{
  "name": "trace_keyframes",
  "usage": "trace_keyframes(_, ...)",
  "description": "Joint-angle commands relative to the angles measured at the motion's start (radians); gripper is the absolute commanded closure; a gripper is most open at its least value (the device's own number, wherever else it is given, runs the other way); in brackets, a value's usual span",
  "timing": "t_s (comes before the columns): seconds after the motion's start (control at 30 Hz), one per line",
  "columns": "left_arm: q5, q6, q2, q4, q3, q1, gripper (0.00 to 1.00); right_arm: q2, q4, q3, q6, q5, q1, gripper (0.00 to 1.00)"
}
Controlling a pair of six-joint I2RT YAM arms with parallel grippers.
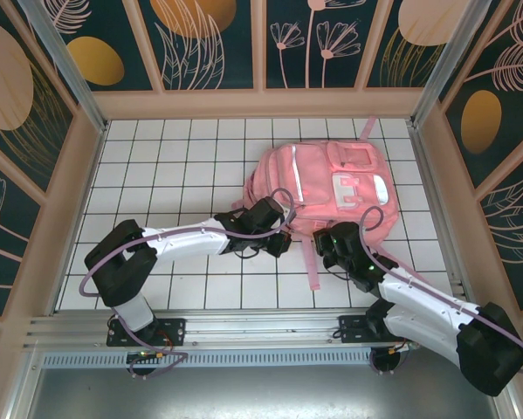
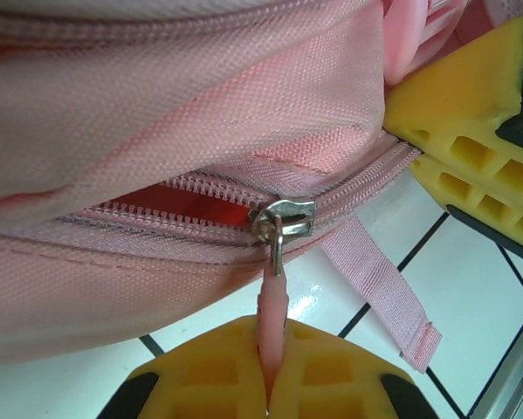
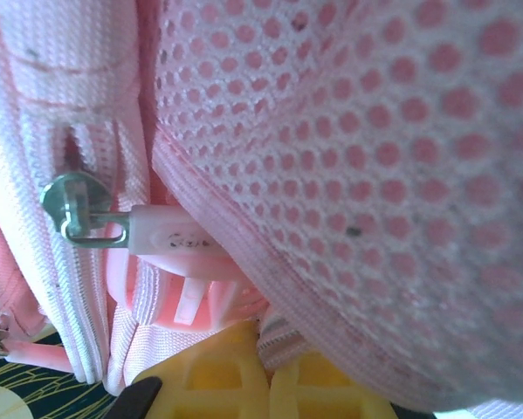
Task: Pack books, pencil case, and school supplies into a backpack
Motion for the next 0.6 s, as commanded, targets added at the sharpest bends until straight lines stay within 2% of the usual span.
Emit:
trace_keyframes(0.0,-0.057,0.015,-0.051,-0.048,-0.015,0.008,1.00,-0.018,-0.050,0.028,-0.056,0.106,-0.026,1.00)
trace_keyframes(0.57,-0.101,0.010,-0.078,-0.067,-0.044,0.039,1.00,-0.036,-0.203,0.065,-0.208,0.106,-0.069,1.00)
